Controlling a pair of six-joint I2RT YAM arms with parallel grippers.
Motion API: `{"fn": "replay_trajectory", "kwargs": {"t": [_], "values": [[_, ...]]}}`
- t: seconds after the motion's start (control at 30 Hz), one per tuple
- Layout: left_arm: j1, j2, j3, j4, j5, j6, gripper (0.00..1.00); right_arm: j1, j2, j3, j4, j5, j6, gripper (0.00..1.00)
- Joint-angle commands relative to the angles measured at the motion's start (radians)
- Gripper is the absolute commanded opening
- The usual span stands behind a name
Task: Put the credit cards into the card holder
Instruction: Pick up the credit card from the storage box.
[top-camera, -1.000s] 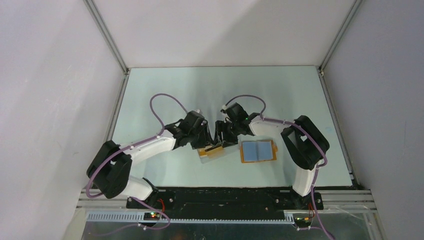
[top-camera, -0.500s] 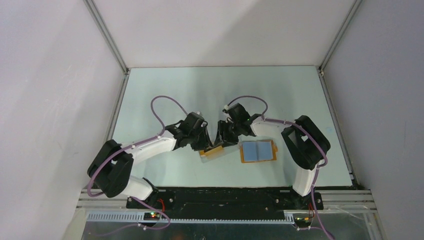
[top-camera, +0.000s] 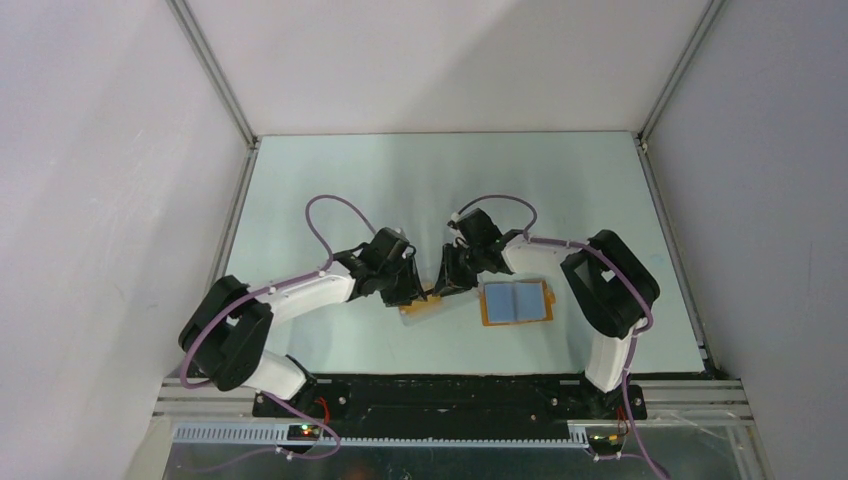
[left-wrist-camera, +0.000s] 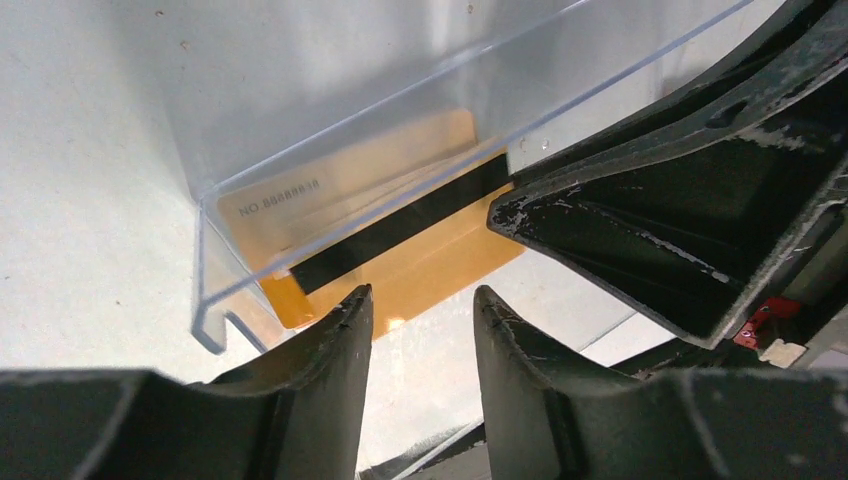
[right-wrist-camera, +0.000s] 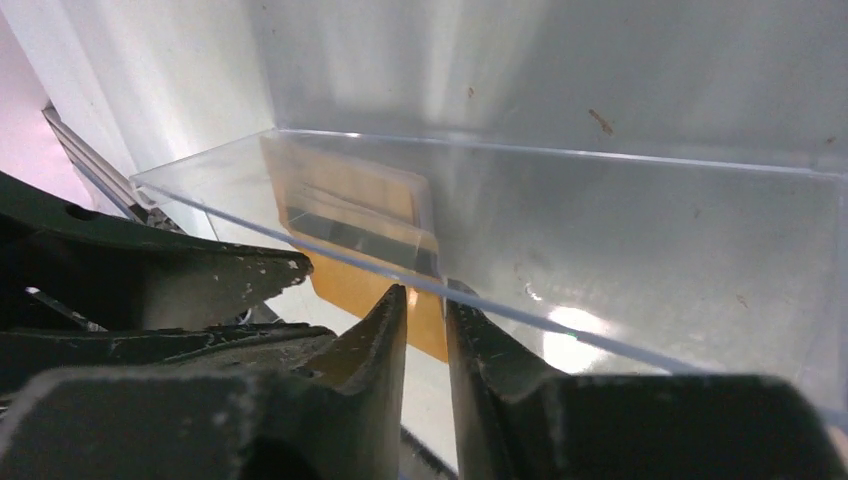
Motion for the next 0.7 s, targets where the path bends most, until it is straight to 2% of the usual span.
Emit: {"fn": "replay_trajectory", "kwargs": {"t": [0.0,0.03,0.1,0.3,0.53,0.67], "values": [[-0.003,-0.002,0.010,-0.008,-0.030,0.030,0.47,0.002,0.040,-0.032,-0.070,-0.038,0.034,0.18],[-0.004,0.004,0.011,-0.015,-0.035,0.031,0.46,0.000,0.039,-0.032,-0.069,-0.038,0.035,0.09],[-0.002,0.022,0.014,-0.024,-0.039,0.031,0.44,-0.002,0.034,-0.033,-0.070,-0.037,0.033,0.00],[-0.003,0.016,0.019,-0.028,-0.042,0.036,0.41,-0.011,-0.022,-0.033,-0.070,-0.047,0.031,0.00],[-0.002,-0.057,0.020,-0.027,-0.046,0.040,0.42,-0.016,-0.035,-0.033,-0.011,-0.146,0.062,0.00],[0.001,-0.102,0.023,-0.028,-0.050,0.041,0.42,-0.009,-0.047,-0.034,-0.001,-0.157,0.072,0.05]]}}
